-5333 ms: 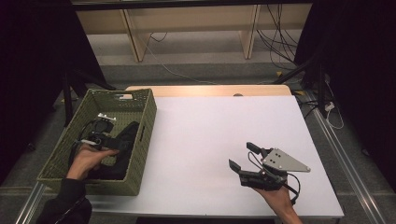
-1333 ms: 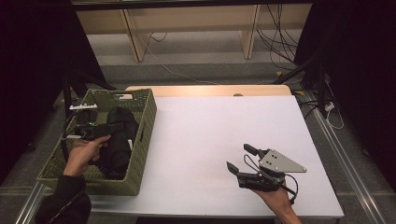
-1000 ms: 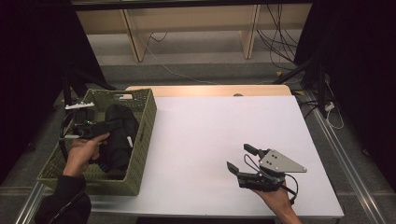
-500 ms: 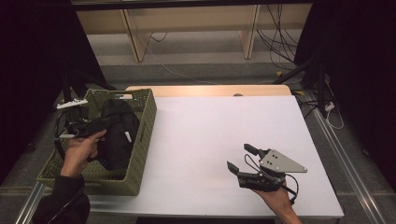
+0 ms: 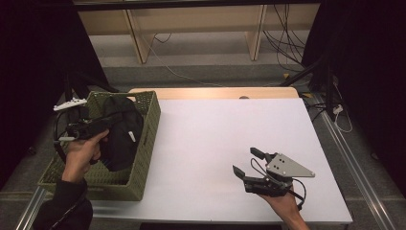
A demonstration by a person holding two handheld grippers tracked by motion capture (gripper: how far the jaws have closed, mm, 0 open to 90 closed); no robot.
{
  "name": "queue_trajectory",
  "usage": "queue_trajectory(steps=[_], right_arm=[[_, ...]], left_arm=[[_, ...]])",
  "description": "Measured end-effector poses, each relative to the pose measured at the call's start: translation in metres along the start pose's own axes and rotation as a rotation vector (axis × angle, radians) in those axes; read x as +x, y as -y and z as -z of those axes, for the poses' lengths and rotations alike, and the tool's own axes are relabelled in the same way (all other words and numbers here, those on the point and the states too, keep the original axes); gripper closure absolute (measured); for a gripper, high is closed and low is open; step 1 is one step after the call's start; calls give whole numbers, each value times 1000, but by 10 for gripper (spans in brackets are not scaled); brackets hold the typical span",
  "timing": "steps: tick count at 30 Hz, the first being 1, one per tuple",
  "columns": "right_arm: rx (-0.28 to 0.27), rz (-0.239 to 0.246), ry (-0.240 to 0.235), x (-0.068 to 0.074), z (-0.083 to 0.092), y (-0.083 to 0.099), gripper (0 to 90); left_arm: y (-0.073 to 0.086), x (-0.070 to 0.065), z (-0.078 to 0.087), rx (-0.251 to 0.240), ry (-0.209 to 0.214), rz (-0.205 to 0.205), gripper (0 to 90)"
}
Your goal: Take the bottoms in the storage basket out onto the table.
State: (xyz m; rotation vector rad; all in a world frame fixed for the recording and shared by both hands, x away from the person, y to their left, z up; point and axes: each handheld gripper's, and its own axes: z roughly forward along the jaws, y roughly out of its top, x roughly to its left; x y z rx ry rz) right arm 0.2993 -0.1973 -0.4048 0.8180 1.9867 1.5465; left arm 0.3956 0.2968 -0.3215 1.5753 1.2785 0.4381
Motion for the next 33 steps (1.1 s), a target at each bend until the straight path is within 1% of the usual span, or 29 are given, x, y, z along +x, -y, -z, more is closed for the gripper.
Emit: queue_trajectory(steps=[3,8,13,16,22,33], right_arm=[[0,0,0,0,0,0,216],[1,0,1,0,0,0,216],[7,-2,1,0,0,1,216],[6,-2,1,0,0,0,217],[8,-2,1,0,-1,1,216],[16,-3,5,-1,0,1,216]], left_arm=[[-3,-3,1,-10,6,2,739],[-9,-10,2,-30,20,-13,738],[-13,-16,1,-36,35,-24,738],[-15,-21,0,-35,45,-29,738],[-19,-29,-6,-32,86,-32,739],[-23,-52,-18,-9,128,-76,739]])
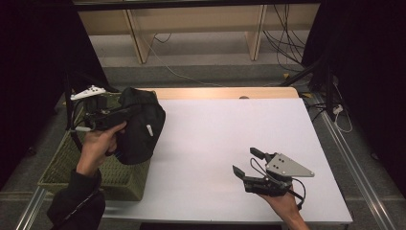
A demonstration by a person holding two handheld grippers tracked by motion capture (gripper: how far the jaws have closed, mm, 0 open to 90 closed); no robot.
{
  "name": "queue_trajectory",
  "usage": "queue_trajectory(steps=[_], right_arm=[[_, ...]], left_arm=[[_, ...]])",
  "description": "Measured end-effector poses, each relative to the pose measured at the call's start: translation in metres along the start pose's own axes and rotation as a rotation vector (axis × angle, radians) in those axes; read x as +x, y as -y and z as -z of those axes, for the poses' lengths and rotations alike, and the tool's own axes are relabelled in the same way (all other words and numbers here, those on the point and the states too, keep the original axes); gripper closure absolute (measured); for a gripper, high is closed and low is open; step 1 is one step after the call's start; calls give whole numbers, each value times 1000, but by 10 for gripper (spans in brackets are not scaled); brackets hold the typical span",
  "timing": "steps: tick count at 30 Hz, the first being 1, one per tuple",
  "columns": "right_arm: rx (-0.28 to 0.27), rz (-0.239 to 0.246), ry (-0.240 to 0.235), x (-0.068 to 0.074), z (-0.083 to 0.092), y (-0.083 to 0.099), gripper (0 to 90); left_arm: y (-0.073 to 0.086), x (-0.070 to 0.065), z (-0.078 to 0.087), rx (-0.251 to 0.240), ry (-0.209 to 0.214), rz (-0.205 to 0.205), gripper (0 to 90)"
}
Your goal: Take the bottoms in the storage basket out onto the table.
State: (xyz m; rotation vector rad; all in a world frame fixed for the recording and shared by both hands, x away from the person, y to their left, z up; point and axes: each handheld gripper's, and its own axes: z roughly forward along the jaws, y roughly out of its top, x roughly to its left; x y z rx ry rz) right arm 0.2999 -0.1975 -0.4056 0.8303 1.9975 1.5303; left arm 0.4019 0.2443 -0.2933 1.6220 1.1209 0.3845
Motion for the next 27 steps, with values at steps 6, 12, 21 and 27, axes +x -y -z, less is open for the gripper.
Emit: queue_trajectory(steps=[6,12,21,27], right_arm=[[-13,1,-6,-1,-1,0,217],[-10,-5,-6,-1,-1,1,217],[-11,-7,-5,-3,-1,1,216],[-10,-8,-5,-3,-1,1,216]], left_arm=[[-4,-9,-5,-3,34,-10,740],[-8,-18,-8,-6,65,-27,740],[-11,-31,-16,9,119,-44,740],[-11,-40,-27,29,149,-55,741]])
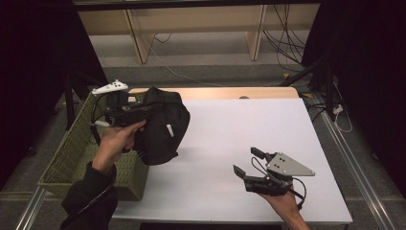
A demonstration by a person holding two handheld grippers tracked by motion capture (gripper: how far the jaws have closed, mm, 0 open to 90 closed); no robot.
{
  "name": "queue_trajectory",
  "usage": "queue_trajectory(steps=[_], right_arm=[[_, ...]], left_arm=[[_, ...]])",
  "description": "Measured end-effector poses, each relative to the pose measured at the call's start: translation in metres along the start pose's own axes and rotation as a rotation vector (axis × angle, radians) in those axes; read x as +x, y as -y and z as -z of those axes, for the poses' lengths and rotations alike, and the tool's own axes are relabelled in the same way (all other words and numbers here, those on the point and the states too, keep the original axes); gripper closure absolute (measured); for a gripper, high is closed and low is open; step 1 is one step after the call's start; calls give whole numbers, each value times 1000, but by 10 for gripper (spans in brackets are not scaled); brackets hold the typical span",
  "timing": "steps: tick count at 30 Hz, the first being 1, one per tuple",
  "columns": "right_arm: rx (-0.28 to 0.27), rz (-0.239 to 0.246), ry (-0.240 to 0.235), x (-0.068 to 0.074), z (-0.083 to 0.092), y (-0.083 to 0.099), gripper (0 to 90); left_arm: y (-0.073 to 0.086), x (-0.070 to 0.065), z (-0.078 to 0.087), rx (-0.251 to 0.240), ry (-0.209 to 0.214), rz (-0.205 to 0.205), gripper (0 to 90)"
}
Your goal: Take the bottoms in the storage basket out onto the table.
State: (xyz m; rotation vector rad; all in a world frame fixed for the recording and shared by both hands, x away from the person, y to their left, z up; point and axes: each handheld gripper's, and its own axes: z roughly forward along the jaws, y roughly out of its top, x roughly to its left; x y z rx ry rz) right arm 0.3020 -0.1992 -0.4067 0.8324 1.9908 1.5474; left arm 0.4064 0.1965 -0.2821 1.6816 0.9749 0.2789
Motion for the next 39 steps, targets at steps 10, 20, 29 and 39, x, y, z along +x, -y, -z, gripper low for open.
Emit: queue_trajectory(steps=[10,20,29,39], right_arm=[[-4,-10,0,-1,0,0,216],[1,-21,1,-2,0,1,217],[-3,-33,0,-2,-1,2,216],[-5,-25,3,-3,-1,2,217]], left_arm=[[-2,-11,-14,11,33,-23,740],[0,-20,-32,38,56,-37,740],[2,-23,-44,46,72,-41,741],[5,-28,-58,56,84,-48,741]])
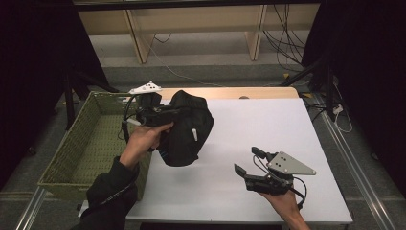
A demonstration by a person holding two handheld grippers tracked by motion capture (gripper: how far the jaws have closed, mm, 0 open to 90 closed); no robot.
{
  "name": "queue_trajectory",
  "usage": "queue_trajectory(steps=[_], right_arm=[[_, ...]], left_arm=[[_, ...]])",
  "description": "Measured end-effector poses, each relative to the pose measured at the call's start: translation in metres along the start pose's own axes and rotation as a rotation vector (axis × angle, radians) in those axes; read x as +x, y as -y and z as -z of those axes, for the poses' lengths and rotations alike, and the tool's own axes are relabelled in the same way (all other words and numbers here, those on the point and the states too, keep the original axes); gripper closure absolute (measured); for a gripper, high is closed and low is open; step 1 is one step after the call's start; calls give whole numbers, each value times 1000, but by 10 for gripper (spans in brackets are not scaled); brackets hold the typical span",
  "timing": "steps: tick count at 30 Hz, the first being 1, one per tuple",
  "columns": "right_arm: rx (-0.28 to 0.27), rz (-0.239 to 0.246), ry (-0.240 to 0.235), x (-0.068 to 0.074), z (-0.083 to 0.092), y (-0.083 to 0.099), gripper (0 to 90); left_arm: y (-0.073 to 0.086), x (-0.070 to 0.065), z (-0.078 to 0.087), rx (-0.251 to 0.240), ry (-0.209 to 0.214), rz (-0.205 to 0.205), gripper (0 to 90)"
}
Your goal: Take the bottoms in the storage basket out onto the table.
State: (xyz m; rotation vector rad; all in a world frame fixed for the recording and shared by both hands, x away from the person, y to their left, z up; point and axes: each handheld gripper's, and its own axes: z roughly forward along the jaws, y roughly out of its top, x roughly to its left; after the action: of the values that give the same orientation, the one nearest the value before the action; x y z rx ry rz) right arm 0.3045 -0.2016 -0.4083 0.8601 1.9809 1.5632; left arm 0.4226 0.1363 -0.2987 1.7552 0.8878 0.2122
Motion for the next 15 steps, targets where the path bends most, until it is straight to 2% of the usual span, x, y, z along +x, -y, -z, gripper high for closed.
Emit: queue_trajectory(steps=[15], right_arm=[[0,-1,3,0,0,0,216]], left_arm=[[3,-4,-20,23,10,-8,740]])
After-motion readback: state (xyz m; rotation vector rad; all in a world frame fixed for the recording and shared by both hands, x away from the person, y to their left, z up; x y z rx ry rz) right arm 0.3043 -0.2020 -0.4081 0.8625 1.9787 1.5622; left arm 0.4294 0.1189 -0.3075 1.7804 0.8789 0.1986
